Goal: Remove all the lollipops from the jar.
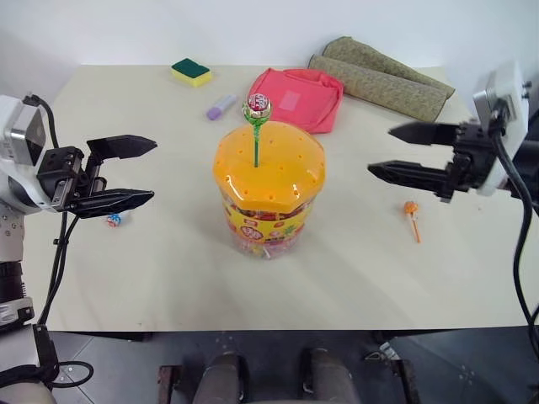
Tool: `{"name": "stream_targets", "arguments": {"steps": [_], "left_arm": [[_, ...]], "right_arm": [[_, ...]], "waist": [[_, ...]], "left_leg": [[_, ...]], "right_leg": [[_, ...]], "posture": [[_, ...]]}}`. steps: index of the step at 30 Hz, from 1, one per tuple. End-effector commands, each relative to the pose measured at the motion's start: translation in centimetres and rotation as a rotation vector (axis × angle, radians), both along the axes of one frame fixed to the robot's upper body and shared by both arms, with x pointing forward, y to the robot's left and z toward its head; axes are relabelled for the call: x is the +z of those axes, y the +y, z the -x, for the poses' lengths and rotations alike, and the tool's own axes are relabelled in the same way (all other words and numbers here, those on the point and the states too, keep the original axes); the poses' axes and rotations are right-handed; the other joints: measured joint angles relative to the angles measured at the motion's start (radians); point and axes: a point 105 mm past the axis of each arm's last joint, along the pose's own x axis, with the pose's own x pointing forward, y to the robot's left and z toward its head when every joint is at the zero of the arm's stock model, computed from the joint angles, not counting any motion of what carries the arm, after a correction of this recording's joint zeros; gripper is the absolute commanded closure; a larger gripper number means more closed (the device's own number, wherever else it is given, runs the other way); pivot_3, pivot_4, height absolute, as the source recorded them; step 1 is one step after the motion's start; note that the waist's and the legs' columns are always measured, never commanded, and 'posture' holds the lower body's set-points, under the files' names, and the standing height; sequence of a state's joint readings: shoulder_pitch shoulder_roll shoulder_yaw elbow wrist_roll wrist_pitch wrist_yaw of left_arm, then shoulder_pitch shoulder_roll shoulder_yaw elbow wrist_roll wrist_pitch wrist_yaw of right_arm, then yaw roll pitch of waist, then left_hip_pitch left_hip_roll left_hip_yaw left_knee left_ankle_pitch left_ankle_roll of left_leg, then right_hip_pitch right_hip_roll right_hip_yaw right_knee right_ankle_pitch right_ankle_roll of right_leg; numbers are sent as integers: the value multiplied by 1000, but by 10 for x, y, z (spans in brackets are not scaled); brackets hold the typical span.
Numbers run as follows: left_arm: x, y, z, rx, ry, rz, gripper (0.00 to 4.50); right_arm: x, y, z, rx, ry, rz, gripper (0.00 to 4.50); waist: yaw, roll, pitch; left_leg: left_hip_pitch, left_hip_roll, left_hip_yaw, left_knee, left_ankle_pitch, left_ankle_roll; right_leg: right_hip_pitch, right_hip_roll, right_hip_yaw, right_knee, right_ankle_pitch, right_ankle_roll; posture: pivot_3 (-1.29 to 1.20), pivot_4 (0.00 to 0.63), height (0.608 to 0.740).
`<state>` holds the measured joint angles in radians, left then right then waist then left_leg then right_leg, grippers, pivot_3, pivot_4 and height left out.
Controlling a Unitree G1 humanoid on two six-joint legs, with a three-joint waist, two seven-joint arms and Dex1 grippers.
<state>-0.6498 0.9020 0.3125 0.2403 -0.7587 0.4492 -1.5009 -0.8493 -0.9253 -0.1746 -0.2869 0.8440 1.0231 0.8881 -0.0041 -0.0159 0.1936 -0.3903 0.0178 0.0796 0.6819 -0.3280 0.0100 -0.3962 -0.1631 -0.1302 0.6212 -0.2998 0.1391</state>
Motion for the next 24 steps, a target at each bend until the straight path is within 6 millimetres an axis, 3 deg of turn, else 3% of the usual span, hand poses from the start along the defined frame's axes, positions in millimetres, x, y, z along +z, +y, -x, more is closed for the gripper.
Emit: {"name": "stream_targets", "arguments": {"steps": [1,8,17,20,24], "left_arm": [[6,-5,2,-69,-48,-18,0],[7,-6,1,-63,-58,-11,0],[7,-2,9,-34,-70,-7,0],[8,-2,11,-27,-76,-6,0],[8,0,13,-16,-80,-6,0]], "right_arm": [[15,30,8,183,-72,19,24],[7,71,19,438,-54,39,24],[13,120,8,576,-96,-10,24],[17,128,5,587,-106,-32,606],[22,129,6,601,-125,-40,1984]], "waist": [[1,0,0],[0,0,0],[-21,0,0],[-24,0,0],[-24,0,0]], "left_leg": [[0,0,0,0,0,0],[-1,-1,-1,0,0,1],[-1,0,-1,0,0,0],[-1,-1,-2,0,0,0],[-1,-1,-2,0,0,0]], "right_leg": [[0,0,0,0,0,0],[0,0,-1,0,0,0],[-1,0,-2,1,0,0],[-1,0,-2,2,0,0],[-1,0,-2,2,0,0]], "posture": [[0,150,740],[0,150,740],[0,150,740],[0,150,740],[0,150,740]]}}
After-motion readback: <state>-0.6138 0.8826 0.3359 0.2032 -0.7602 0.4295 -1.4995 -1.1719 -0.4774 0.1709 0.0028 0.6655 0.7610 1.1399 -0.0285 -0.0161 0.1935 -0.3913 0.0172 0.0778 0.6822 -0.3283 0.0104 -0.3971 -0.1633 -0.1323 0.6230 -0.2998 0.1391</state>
